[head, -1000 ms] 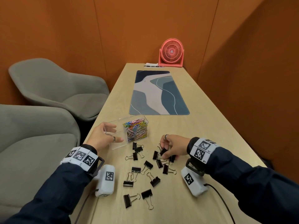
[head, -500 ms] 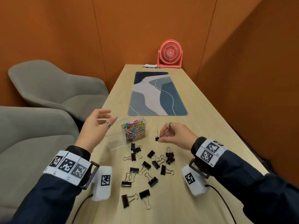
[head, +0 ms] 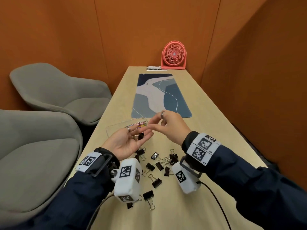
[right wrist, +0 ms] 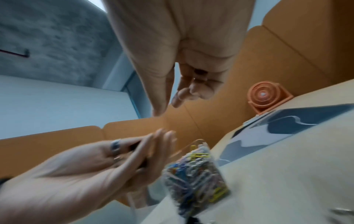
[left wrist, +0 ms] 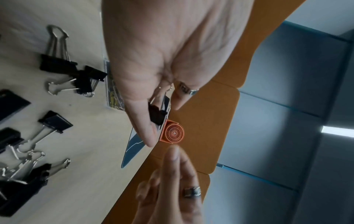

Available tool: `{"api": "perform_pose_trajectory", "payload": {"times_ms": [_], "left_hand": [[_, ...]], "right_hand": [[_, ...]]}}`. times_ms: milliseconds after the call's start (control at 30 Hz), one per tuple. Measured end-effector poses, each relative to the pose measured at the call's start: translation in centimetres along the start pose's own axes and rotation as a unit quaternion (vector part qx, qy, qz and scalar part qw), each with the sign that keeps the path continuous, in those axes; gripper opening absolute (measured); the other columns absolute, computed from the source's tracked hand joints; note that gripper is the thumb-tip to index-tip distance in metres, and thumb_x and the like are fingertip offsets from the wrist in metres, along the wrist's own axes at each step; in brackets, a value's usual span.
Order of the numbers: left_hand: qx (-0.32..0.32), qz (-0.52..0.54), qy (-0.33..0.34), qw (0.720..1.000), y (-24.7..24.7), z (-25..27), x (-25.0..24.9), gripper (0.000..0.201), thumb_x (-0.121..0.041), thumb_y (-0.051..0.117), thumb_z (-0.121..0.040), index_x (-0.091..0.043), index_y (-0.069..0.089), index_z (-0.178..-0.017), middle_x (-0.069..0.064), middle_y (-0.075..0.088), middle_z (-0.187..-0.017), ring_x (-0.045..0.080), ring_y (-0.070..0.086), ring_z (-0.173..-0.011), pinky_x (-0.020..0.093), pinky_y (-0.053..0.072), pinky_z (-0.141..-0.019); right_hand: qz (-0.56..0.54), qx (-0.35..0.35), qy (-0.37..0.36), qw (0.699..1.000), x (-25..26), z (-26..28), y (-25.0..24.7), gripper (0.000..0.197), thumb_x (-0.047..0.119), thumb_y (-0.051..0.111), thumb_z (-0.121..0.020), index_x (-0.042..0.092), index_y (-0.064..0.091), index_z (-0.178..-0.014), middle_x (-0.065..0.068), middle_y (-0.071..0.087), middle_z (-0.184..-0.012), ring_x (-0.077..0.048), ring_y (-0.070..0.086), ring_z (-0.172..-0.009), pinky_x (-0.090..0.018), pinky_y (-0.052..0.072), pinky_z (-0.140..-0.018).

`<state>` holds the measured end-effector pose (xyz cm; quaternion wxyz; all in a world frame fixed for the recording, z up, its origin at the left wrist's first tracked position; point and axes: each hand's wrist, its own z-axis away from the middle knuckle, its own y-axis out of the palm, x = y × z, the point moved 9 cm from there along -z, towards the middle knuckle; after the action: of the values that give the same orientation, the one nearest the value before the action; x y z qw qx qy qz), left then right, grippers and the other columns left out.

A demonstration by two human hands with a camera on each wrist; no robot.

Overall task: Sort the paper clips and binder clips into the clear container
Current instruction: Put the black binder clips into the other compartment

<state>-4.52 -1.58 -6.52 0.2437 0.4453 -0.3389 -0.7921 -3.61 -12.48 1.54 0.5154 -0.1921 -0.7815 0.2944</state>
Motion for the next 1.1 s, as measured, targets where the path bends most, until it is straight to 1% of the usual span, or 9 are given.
{"api": "perform_pose_trajectory", "payload": {"times_ms": [67, 133, 267, 333, 467, 600, 667, 933, 1100], "left_hand": [[-0.031, -0.021, 0.002, 0.999, -0.9, 0.1, 0.0, 0.035, -0.008, 0.038, -0.099, 0.013, 0.046, -0.125, 0.027, 0.057, -0.114, 0.036, 0.06, -0.095, 0.045, 0.057, -0.068], [-0.044, -0.047, 0.003, 0.998, -1.4, 0.4, -0.1, 0.029, -0.007, 0.039, -0.098, 0.013, 0.051, -0.115, 0.027, 0.059, -0.105, 0.037, 0.061, -0.092, 0.044, 0.056, -0.069], [-0.053, -0.085, 0.009, 0.995, -2.2, 0.6, -0.4, 0.027, -0.008, 0.04, -0.097, 0.011, 0.054, -0.11, 0.027, 0.06, -0.109, 0.037, 0.061, -0.098, 0.045, 0.055, -0.072], [-0.053, -0.105, 0.014, 0.993, -2.3, 0.6, -0.5, 0.026, -0.009, 0.04, -0.098, 0.009, 0.055, -0.108, 0.025, 0.06, -0.109, 0.036, 0.061, -0.097, 0.043, 0.055, -0.072], [-0.05, -0.12, 0.021, 0.991, -2.3, 0.5, -0.6, 0.026, -0.009, 0.04, -0.098, 0.009, 0.055, -0.109, 0.025, 0.061, -0.109, 0.036, 0.062, -0.096, 0.04, 0.055, -0.072], [-0.054, -0.129, 0.026, 0.99, -2.5, 0.4, -0.7, 0.027, -0.01, 0.04, -0.098, 0.009, 0.054, -0.111, 0.024, 0.06, -0.11, 0.035, 0.061, -0.096, 0.039, 0.055, -0.072], [-0.056, -0.131, 0.026, 0.989, -2.5, 0.4, -0.6, 0.027, -0.01, 0.04, -0.098, 0.009, 0.055, -0.11, 0.024, 0.06, -0.108, 0.035, 0.061, -0.093, 0.038, 0.055, -0.071], [-0.067, -0.137, 0.018, 0.988, -2.9, 0.4, -0.1, 0.025, -0.01, 0.041, -0.098, 0.008, 0.056, -0.106, 0.023, 0.061, -0.104, 0.035, 0.062, -0.089, 0.037, 0.057, -0.066], [-0.077, -0.152, 0.011, 0.985, -3.4, 0.2, 0.3, 0.025, -0.011, 0.042, -0.098, 0.008, 0.057, -0.105, 0.024, 0.062, -0.103, 0.036, 0.063, -0.091, 0.039, 0.057, -0.067]], "right_hand": [[0.031, 0.015, 0.031, 0.999, -2.4, 0.0, -0.5, 0.007, 0.027, 0.065, -0.085, 0.02, 0.064, -0.086, 0.011, 0.055, -0.077, 0.007, 0.049, -0.064, -0.009, 0.036, -0.06], [0.093, 0.113, 0.09, 0.985, -5.6, 0.6, 0.5, 0.013, 0.028, 0.063, -0.085, 0.019, 0.061, -0.094, 0.005, 0.057, -0.089, -0.006, 0.053, -0.08, -0.017, 0.038, -0.066], [0.191, 0.307, 0.172, 0.917, -10.4, 3.6, 3.2, 0.035, 0.037, 0.067, -0.082, 0.022, 0.061, -0.113, 0.001, 0.048, -0.098, -0.017, 0.052, -0.089, -0.025, 0.046, -0.067], [0.195, 0.315, 0.176, 0.912, -11.0, 4.0, 3.6, 0.033, 0.039, 0.071, -0.078, 0.025, 0.063, -0.107, 0.006, 0.047, -0.093, -0.017, 0.053, -0.09, -0.029, 0.047, -0.08], [0.169, 0.336, 0.202, 0.904, -11.3, 4.6, 4.0, 0.046, 0.045, 0.078, -0.068, 0.027, 0.06, -0.107, 0.004, 0.049, -0.107, -0.023, 0.062, -0.094, -0.032, 0.052, -0.084], [0.139, 0.348, 0.191, 0.907, -11.0, 5.2, 4.4, 0.035, 0.026, 0.08, -0.07, 0.023, 0.061, -0.099, 0.002, 0.05, -0.105, -0.009, 0.055, -0.063, -0.02, 0.05, -0.061], [0.114, 0.347, 0.194, 0.911, -11.0, 5.4, 4.6, 0.024, 0.018, 0.078, -0.073, 0.023, 0.059, -0.086, 0.0, 0.052, -0.099, -0.006, 0.052, -0.06, -0.018, 0.05, -0.055], [0.042, 0.328, 0.225, 0.917, -12.0, 5.3, 4.5, 0.022, 0.011, 0.075, -0.075, 0.02, 0.057, -0.083, 0.002, 0.049, -0.074, -0.014, 0.055, -0.067, -0.019, 0.053, -0.056], [0.036, 0.265, 0.199, 0.943, -11.4, 4.5, 3.2, 0.01, 0.01, 0.066, -0.084, 0.018, 0.06, -0.084, 0.003, 0.05, -0.065, -0.001, 0.053, -0.05, -0.016, 0.051, -0.053]]}}
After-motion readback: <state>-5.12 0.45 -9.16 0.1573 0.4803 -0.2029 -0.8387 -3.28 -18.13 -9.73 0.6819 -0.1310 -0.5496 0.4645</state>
